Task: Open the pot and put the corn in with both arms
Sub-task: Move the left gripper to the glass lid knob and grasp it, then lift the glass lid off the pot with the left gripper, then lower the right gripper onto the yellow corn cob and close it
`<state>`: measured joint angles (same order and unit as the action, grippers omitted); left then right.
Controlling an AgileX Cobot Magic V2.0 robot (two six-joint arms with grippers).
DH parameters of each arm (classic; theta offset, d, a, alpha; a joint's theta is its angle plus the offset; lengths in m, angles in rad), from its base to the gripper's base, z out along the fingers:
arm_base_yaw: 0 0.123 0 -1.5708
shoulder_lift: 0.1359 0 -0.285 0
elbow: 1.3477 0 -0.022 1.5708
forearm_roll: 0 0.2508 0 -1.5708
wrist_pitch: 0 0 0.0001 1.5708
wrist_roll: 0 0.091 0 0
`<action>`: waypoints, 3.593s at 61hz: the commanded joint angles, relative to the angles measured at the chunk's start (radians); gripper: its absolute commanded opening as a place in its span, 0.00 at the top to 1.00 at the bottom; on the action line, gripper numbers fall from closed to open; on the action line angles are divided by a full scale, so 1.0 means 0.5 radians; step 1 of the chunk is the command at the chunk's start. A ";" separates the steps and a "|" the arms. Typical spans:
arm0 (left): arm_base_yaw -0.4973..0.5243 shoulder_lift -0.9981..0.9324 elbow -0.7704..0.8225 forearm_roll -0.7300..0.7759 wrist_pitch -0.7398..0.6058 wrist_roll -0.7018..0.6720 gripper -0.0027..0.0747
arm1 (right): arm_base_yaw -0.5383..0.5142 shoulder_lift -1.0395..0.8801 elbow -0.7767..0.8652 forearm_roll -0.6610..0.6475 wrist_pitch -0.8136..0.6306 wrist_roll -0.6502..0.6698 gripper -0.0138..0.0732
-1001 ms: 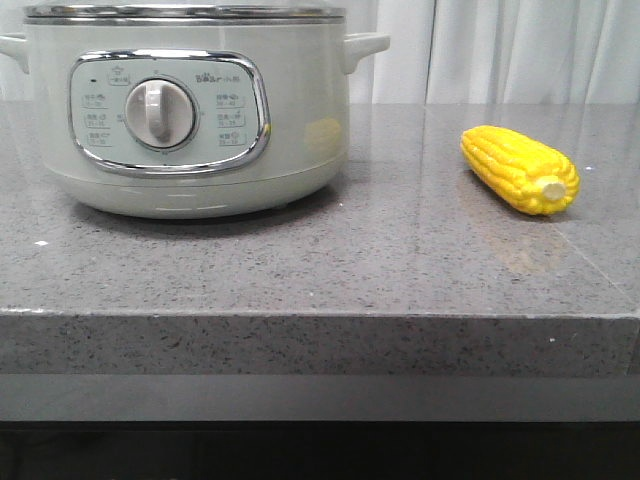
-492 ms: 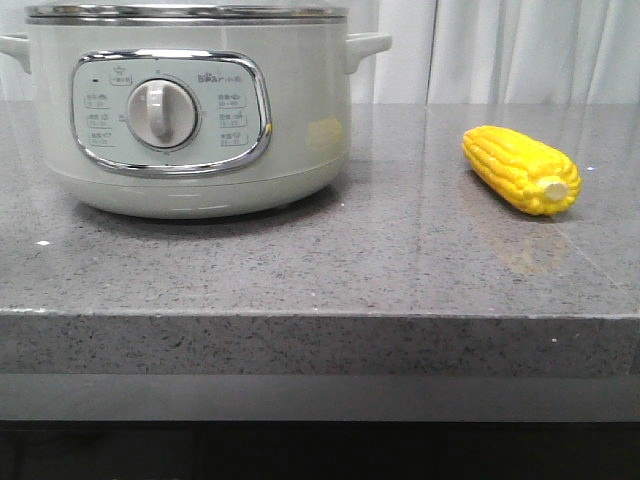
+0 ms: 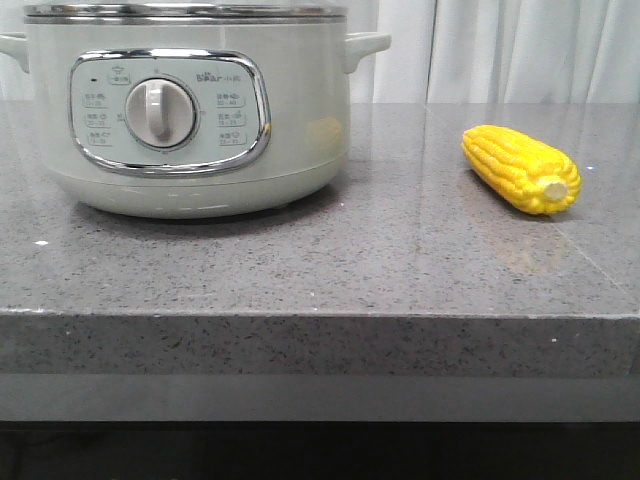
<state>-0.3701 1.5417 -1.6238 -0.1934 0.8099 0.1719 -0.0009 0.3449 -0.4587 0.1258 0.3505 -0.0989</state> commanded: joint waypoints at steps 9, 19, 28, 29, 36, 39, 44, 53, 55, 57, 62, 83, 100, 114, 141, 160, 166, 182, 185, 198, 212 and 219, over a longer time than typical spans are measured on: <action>-0.016 0.184 -0.361 -0.045 0.072 0.002 0.16 | -0.012 0.029 -0.063 -0.014 -0.179 -0.016 0.09; -0.016 0.242 -0.378 -0.045 0.072 0.002 0.17 | -0.012 0.029 -0.063 -0.014 -0.179 -0.016 0.09; -0.016 0.250 -0.378 -0.045 0.079 0.002 0.27 | -0.012 0.029 -0.063 -0.014 -0.179 -0.016 0.09; -0.016 0.250 -0.378 -0.045 0.079 0.002 0.29 | -0.012 0.029 -0.063 -0.014 -0.179 -0.016 0.09; -0.016 0.250 -0.378 -0.045 0.079 0.002 0.42 | -0.012 0.029 -0.063 -0.014 -0.179 -0.016 0.09; -0.016 0.250 -0.378 -0.041 0.079 0.002 0.47 | -0.012 0.029 -0.063 -0.014 -0.179 -0.016 0.09; -0.016 0.250 -0.378 -0.041 0.079 0.002 0.54 | -0.012 0.029 -0.063 -0.014 -0.179 -0.016 0.09; -0.016 0.250 -0.380 -0.041 0.079 0.002 0.65 | -0.012 0.029 -0.063 -0.014 -0.179 -0.016 0.09; -0.016 0.250 -0.387 -0.041 0.079 0.002 0.68 | -0.012 0.029 -0.063 -0.014 -0.179 -0.016 0.09; -0.016 0.250 -0.391 -0.041 0.079 0.002 0.70 | -0.012 0.029 -0.063 -0.014 -0.179 -0.016 0.09; -0.016 0.250 -0.429 -0.041 0.079 0.002 0.72 | -0.012 0.029 -0.063 -0.014 -0.179 -0.016 0.09; -0.016 0.134 -0.549 -0.045 0.070 0.002 0.72 | -0.012 0.029 -0.063 -0.014 -0.179 -0.016 0.09; -0.063 -0.220 -0.228 -0.059 -0.091 0.076 0.72 | -0.012 0.040 -0.063 -0.014 -0.161 -0.016 0.09; -0.163 -0.689 0.395 -0.089 -0.266 0.078 0.72 | -0.012 0.125 -0.063 -0.014 -0.180 -0.016 0.09; -0.220 -1.662 1.367 -0.149 -0.262 0.071 0.72 | -0.010 0.419 -0.069 -0.014 -0.295 -0.016 0.09; -0.220 -2.132 1.641 -0.152 -0.168 0.055 0.72 | 0.145 0.952 -0.332 0.017 -0.277 -0.016 0.09; -0.220 -2.174 1.653 -0.157 -0.168 0.055 0.72 | 0.234 1.228 -0.484 0.024 -0.272 -0.014 0.09; -0.220 -2.176 1.653 -0.173 -0.168 0.055 0.72 | 0.340 1.932 -0.937 0.303 -0.221 -0.014 0.09; -0.220 -2.176 1.653 -0.173 -0.168 0.055 0.72 | 0.340 2.046 -1.007 0.369 -0.198 -0.014 0.09; -0.220 -2.176 1.653 -0.173 -0.168 0.055 0.72 | 0.369 2.376 -1.267 0.461 -0.055 -0.014 0.09; -0.220 -2.176 1.653 -0.173 -0.168 0.055 0.72 | 0.371 2.471 -1.336 0.461 -0.002 -0.014 0.21; -0.220 -2.176 1.653 -0.173 -0.168 0.055 0.72 | 0.371 2.471 -1.343 0.461 -0.002 -0.014 0.43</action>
<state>-0.4734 0.4518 -0.7593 -0.2435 0.8582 0.2043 0.1843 1.6203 -1.0920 0.3463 0.3889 -0.0989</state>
